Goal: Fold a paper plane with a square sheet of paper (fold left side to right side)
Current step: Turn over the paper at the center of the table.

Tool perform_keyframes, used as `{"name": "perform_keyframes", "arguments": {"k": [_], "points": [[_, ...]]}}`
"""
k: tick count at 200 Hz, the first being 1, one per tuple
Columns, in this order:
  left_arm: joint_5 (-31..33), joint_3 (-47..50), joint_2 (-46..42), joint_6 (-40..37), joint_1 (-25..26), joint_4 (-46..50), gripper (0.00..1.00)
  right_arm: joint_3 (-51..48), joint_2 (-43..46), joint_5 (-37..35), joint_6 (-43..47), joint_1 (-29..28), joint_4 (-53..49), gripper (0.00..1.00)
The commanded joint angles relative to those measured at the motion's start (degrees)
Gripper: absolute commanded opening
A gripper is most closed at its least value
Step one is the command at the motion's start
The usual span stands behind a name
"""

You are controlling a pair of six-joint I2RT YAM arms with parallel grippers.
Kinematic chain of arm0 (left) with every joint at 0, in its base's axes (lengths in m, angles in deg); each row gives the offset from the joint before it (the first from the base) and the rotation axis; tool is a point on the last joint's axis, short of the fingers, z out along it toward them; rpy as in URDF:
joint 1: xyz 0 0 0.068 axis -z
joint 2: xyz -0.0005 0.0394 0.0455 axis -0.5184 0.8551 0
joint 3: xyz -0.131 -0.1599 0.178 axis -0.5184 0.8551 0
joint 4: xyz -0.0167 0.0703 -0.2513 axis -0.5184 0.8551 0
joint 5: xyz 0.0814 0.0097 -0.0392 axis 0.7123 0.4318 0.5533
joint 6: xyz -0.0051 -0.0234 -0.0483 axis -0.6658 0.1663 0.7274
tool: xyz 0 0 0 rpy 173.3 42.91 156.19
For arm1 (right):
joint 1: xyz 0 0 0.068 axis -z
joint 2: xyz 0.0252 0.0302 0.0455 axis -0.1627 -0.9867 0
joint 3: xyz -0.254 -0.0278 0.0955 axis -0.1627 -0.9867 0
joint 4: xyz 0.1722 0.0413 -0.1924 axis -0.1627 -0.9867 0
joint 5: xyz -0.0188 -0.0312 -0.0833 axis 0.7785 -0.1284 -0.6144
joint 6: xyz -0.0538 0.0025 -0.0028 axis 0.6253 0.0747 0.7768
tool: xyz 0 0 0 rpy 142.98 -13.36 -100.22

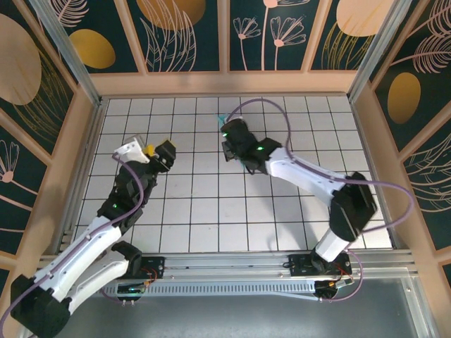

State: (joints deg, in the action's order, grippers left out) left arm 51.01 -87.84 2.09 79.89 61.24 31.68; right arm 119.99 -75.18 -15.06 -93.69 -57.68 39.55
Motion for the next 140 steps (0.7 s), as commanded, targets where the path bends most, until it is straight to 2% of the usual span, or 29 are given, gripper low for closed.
{"name": "perform_keyframes", "arguments": {"k": [1, 17, 43, 73, 99, 140], "points": [[14.01, 1.52, -4.86, 1.07, 0.11, 7.67, 0.72, 3.63, -6.58, -22.74, -0.9, -2.99, -12.17, 0.0], [17.1, 2.49, -7.79, 1.16, 0.1, 9.08, 0.73, 5.84, -11.82, -27.19, -1.74, -4.41, -14.69, 0.0], [18.01, 3.51, -10.53, 0.99, 0.12, 9.4, 0.74, 8.36, -19.45, -32.4, -3.25, -5.52, -18.06, 0.0], [17.88, 3.93, -10.03, 1.13, 0.11, 9.23, 0.74, 10.24, -26.14, -33.63, -5.06, -5.85, -19.48, 0.0], [16.88, 3.36, -7.92, 0.9, 0.11, 8.82, 0.75, 10.78, -28.5, -29.42, -4.78, -5.85, -18.2, 0.01], [14.35, 2.45, -4.69, 0.47, 0.12, 7.87, 0.75, 9.42, -27.61, -19.22, -4.71, -5.68, -13.26, 0.2]]}}
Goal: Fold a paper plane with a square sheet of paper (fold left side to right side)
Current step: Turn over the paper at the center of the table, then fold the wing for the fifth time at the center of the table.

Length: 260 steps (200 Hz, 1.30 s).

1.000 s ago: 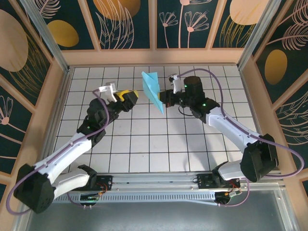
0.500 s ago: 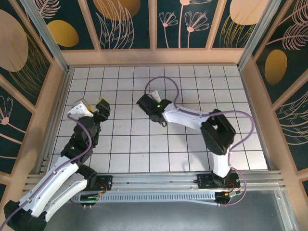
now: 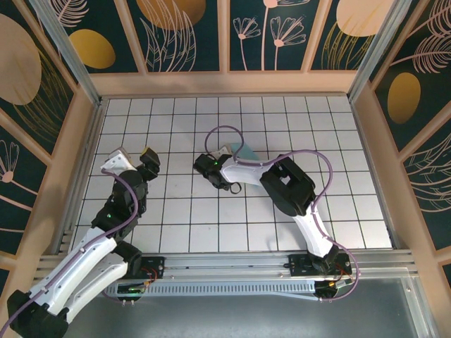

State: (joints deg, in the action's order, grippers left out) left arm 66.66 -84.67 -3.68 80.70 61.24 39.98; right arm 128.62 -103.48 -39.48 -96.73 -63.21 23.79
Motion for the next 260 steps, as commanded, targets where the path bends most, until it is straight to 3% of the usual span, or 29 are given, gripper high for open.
{"name": "perform_keyframes", "arguments": {"k": [1, 32, 72, 126, 222, 260], "points": [[-1.38, -0.68, 1.09, -0.31, 0.08, -0.46, 0.75, 0.76, 0.73, 5.42, -1.68, -0.09, 2.55, 0.21], [-3.28, -1.67, 2.73, -0.6, 0.12, -1.1, 0.76, -1.37, 4.38, 11.55, -2.15, 1.12, 5.99, 0.39], [-7.47, -2.98, 6.3, -0.44, 0.13, -2.14, 0.79, -7.18, 14.7, 22.3, -3.4, 4.93, 12.8, 0.55], [-19.33, -4.05, 17.01, 3.81, 0.04, -8.31, 0.83, -18.66, 31.1, 32.75, -4.65, 12.75, 23.92, 0.72], [-47.69, -18.09, 51.26, 10.79, 0.07, -16.88, 0.75, -39.57, 49.77, 51.14, -12.25, 30.34, 39.18, 0.89], [-53.75, -23.8, 62.19, 13.75, 0.38, -20.3, 0.72, -45.43, 53.41, 58.37, -14.65, 36.67, 43.78, 0.89]]}}
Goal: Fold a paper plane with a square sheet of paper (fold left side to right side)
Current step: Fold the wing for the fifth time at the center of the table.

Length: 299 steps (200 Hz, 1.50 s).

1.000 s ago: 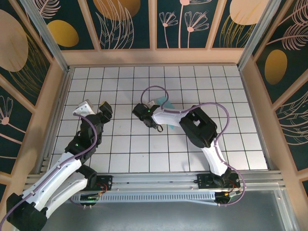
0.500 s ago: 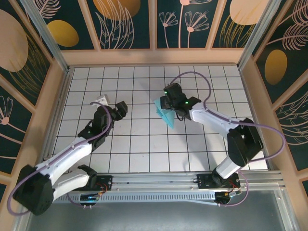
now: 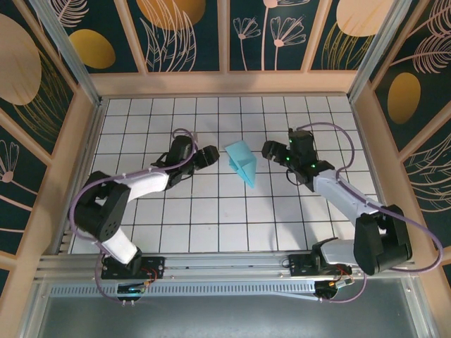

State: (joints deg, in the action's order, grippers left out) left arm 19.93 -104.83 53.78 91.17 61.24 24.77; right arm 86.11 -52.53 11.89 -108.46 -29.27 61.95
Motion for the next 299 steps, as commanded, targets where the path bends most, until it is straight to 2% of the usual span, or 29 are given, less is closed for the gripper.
{"name": "perform_keyframes", "arguments": {"k": [1, 69, 117, 158, 172, 201, 224, 265, 299], "points": [[-7.2, -3.76, 4.94, 3.39, 0.43, -5.15, 0.72, -3.0, 2.54, 7.18, -2.93, 2.92, 5.73, 0.89], [-11.35, -12.25, 16.7, 6.73, 1.19, -7.94, 0.68, -5.14, 5.88, 8.07, -1.11, 7.02, 3.5, 0.89], [-13.08, -17.1, 22.42, 7.31, 1.84, -8.3, 0.53, -6.13, 7.91, 8.05, 0.15, 8.99, 2.0, 0.89], [-12.92, -18.63, 24.52, 7.19, 1.88, -8.06, 0.37, -7.09, 9.17, 9.71, 0.31, 10.75, 1.93, 0.89], [-12.83, -18.88, 24.96, 6.9, 1.89, -7.89, 0.29, -7.62, 9.44, 11.08, 0.05, 11.59, 2.62, 0.89], [-11.57, -17.67, 23.53, 5.3, 1.88, -8.12, 0.11, -9.01, 9.84, 16.17, -0.65, 13.69, 5.67, 0.89], [-10.65, -15.02, 19.78, 1.64, 1.88, -8.17, 0.0, -10.39, 9.95, 23.63, -0.5, 16.02, 9.97, 0.89], [-12.73, -6.86, 9.95, -7.41, 1.89, -10.97, 0.0, -11.62, 9.2, 36.99, 2.57, 18.98, 17.25, 0.83], [-18.46, 2.42, 0.33, -14.26, 1.78, -17.09, 0.0, -11.86, 6.19, 46.72, 5.05, 18.73, 21.71, 0.78]]}}
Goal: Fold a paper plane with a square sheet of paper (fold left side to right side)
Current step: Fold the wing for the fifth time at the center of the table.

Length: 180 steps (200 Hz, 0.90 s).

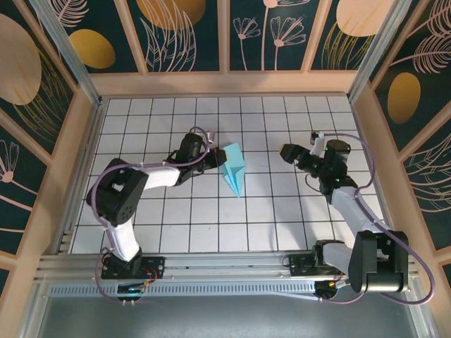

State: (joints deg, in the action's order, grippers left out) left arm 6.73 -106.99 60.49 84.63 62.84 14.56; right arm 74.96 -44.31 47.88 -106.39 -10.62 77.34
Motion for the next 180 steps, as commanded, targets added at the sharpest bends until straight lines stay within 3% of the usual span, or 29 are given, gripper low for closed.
{"name": "perform_keyframes", "arguments": {"k": [1, 32, 82, 148, 180], "points": [[-5.43, 4.74, -6.65, -7.86, 0.19, -7.02, 0.0, -0.72, -2.18, 11.04, 3.02, 0.01, 6.52, 0.78], [-11.09, 9.98, -12.52, -10.96, 0.03, -10.87, 0.0, -0.21, -6.57, 15.55, 5.63, -3.92, 9.77, 0.78], [-18.1, 15.61, -17.59, -8.63, -0.64, -19.52, 0.0, 0.86, -15.13, 19.24, 7.69, -12.69, 16.5, 0.79], [-18.94, 17.24, -17.71, -7.11, -0.63, -21.01, 0.0, 3.49, -23.15, 22.82, 6.95, -19.55, 21.92, 0.78], [-16.89, 17.15, -17.34, -7.69, -0.64, -18.86, 0.0, 5.11, -23.34, 22.78, 7.76, -19.88, 19.96, 0.7]]}}
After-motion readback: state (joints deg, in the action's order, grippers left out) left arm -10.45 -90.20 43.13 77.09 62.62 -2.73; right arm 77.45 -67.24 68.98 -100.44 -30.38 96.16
